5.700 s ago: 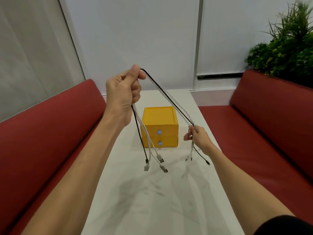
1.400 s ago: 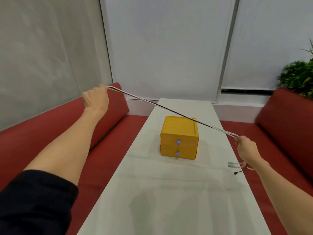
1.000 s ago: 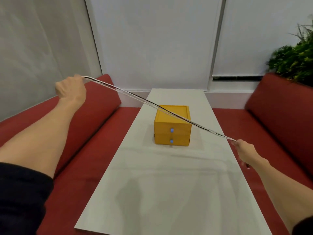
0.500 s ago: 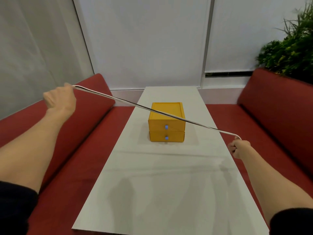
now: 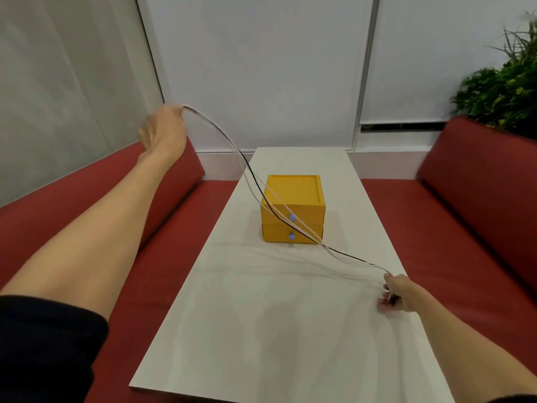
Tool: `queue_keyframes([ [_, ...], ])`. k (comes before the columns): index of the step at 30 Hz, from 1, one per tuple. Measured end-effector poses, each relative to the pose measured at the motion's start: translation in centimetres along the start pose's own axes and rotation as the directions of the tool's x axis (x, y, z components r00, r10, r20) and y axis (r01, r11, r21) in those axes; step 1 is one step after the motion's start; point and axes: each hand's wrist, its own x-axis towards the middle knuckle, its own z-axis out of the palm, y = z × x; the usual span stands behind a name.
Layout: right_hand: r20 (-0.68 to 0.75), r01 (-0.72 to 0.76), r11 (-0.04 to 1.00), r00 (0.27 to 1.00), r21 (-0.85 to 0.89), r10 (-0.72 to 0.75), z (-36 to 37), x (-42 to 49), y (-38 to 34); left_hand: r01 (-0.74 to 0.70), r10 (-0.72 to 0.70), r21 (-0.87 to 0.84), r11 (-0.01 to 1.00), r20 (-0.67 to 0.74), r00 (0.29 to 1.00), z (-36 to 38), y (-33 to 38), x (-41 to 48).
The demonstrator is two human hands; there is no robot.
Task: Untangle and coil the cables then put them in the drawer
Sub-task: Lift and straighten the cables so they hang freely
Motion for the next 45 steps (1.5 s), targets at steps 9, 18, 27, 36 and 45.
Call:
queue_keyframes([
  [9, 0.111, 0.61, 0.581, 0.735, -0.539, -0.669, 0.1, -6.2, -12.2, -0.365, 0.376, -0.11, 0.925, 0.109, 0.92, 0.5, 8.0, -0.6],
  [18, 0.381, 0.99, -0.009, 0.047, -0.143, -0.923, 7.2, -20.2, -22.3, -0.736, 0.737, -0.075, 0.673, 0.154, 0.658, 1.6, 10.8, -5.1],
  [27, 0.482, 0.958, -0.054, 0.092, -0.28, -0.871, 6.2, -17.4, -21.2, -0.397, 0.392, 0.001, 0.918, 0.157, 0.907, 2.3, 1.1, -3.8],
  [36, 0.555, 0.922, -0.215, -0.001, -0.321, -0.832, 5.8, -20.1, -24.2, 0.282, 0.311, -0.427, 0.859, 0.874, 0.374, 0.2, 0.2, -4.9],
  [45, 0.633, 0.926, -0.287, -0.07, -0.247, -0.771, 5.1, -23.5, -27.0, 0.419, 0.519, -0.768, 0.484, 0.637, 0.569, -1.0, 6.6, -6.4],
])
